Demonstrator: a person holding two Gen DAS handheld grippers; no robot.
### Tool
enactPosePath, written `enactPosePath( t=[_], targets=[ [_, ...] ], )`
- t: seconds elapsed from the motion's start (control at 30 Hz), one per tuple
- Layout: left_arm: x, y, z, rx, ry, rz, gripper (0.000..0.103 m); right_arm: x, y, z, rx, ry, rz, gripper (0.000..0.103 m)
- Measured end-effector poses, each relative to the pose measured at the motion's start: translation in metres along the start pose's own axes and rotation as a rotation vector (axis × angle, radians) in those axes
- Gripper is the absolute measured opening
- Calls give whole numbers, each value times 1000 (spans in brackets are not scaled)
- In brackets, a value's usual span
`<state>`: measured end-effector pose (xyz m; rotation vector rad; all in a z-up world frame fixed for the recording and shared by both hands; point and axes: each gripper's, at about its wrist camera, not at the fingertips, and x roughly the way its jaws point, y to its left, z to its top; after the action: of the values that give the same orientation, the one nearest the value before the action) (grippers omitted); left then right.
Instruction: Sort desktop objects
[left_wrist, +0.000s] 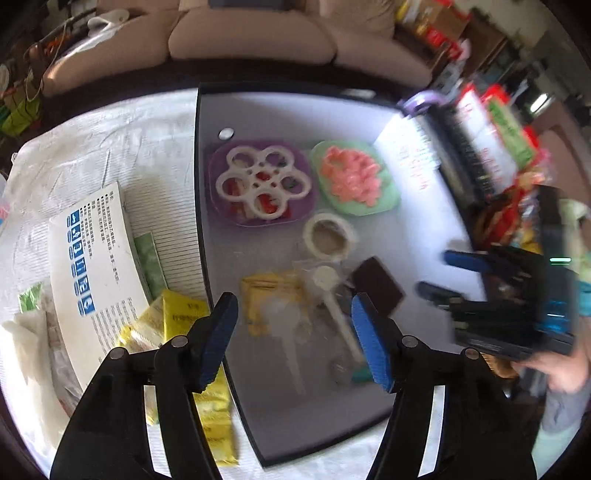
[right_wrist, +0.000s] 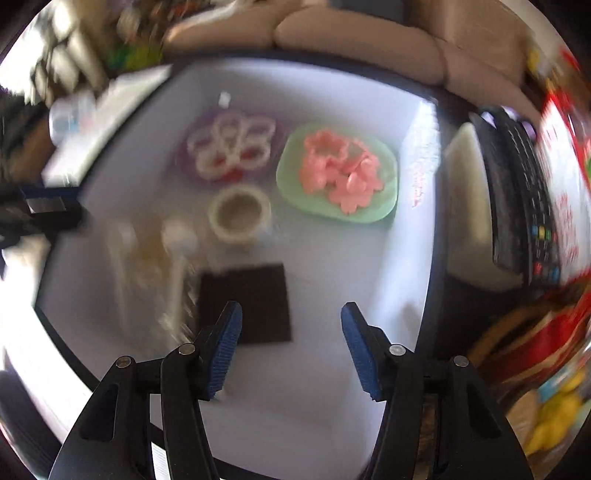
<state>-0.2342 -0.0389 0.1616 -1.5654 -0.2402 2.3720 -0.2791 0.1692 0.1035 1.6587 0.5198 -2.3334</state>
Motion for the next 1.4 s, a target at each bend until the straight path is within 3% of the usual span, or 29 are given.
enactPosePath(
  t=[0.1,0.17,0.3,0.43,0.57,0.77,0.97,1.03,1.1,1.2,1.23,1.3,1.4],
  targets=[
    [-33,-1,-31,30,-88,-50,67,14,17,-4,-208,148,-101,53],
    [-48,4,-48,24,-125,-72,70,27,22,-8,-290,266,-111,53],
    [-72,29,-80,-36,-156,-144,70,48,15,-3,-282,379,-77,48],
    [-87,54,-99,-78,-164,-155,70,79,3,2,-209,466,-59,43],
    [-88,84,-113,-128,-162,-159,71,83,1,9,-163,420,-6,24],
    [-69,119,-137,-210,-132,-198,71,78,-5,15,-158,412,-86,22],
    [-51,133,-154,-228,-106,-255,71,61,-5,2,-181,441,-13,22],
    [-50,137,-156,-233,-116,-272,71,46,-13,5,-162,416,-77,26],
    [-51,143,-157,-231,-135,-278,71,26,-20,13,-132,333,-155,39],
    [-49,151,-159,-243,-131,-271,71,1,-22,24,-87,184,-68,57],
    [-50,153,-160,-246,-133,-269,71,1,-20,27,-87,168,-93,60],
    [-51,160,-162,-266,-138,-269,71,9,-20,29,-89,179,-130,61],
    [-49,166,-163,-289,-137,-276,71,24,-26,26,-33,235,-56,56]
  ],
)
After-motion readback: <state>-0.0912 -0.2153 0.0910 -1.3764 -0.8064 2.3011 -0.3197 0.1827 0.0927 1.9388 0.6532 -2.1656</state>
